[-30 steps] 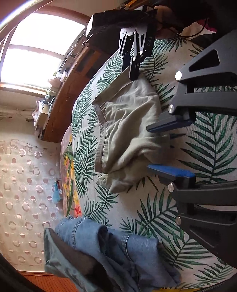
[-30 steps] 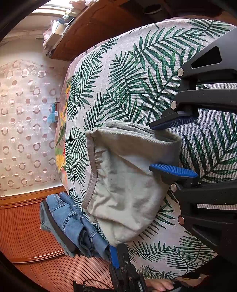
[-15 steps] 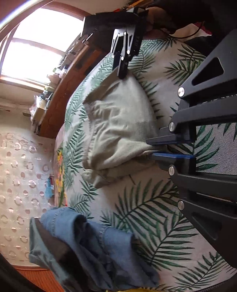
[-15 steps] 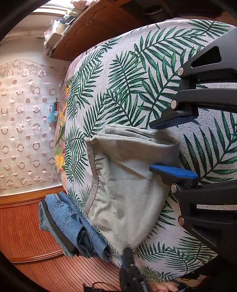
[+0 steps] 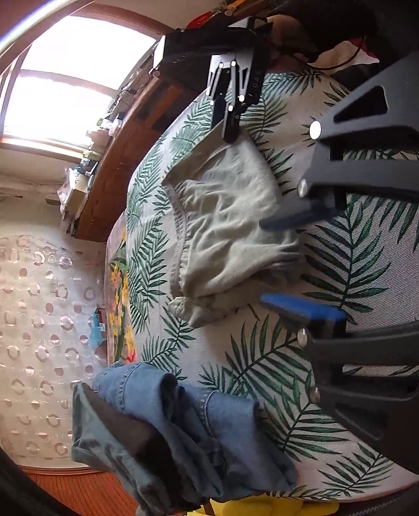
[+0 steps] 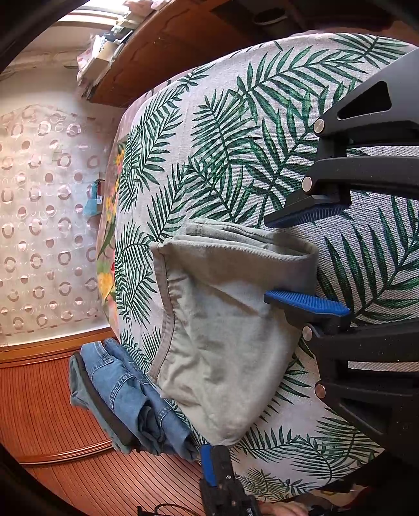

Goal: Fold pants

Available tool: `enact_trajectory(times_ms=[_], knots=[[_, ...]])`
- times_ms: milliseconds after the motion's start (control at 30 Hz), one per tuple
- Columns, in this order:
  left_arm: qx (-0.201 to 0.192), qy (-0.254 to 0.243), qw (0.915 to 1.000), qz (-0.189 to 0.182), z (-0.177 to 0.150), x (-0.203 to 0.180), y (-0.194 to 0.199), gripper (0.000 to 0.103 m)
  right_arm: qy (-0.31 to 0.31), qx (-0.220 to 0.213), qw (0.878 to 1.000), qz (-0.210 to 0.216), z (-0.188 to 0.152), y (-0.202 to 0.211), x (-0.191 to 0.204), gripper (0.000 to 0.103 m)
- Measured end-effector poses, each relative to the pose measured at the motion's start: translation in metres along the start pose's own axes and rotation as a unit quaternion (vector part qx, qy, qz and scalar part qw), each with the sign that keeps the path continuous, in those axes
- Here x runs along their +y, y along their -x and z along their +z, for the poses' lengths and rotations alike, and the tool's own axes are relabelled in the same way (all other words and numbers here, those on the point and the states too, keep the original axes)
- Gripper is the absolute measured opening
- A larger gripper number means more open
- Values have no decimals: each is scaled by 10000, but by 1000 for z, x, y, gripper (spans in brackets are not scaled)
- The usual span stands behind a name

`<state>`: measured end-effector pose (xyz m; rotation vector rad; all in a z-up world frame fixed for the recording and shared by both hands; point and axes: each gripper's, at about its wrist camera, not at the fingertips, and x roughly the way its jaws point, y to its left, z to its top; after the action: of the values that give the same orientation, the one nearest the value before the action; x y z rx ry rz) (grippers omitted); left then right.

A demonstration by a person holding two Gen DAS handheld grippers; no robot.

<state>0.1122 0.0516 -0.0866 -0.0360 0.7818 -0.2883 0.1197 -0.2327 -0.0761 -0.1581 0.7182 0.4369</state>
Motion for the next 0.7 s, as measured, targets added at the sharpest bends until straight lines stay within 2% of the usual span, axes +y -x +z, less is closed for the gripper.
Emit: enact_trajectory(times_ms=[67, 100, 133, 533, 600, 700], knots=[[-24, 18, 10000, 55, 4, 3, 0, 66, -1, 0, 10000, 0, 0, 0, 0, 42], [-35, 18, 9999, 101, 6, 3, 0, 80, 0, 0, 10000, 0, 0, 0, 0, 42], [-64, 15, 9999, 103, 8, 3, 0, 82, 0, 1, 10000, -1, 0, 0, 0, 42], [-72, 39, 9999, 83, 33, 2, -23, 82, -80, -26, 9999, 115, -1, 3, -1, 42], [-46, -1, 9999, 121, 36, 1, -27, 82, -103, -142, 9998, 13, 0, 8, -3, 42], [-7, -4, 9999, 138, 41, 1, -34, 82, -134, -277, 9995, 94, 6, 15, -7, 42]])
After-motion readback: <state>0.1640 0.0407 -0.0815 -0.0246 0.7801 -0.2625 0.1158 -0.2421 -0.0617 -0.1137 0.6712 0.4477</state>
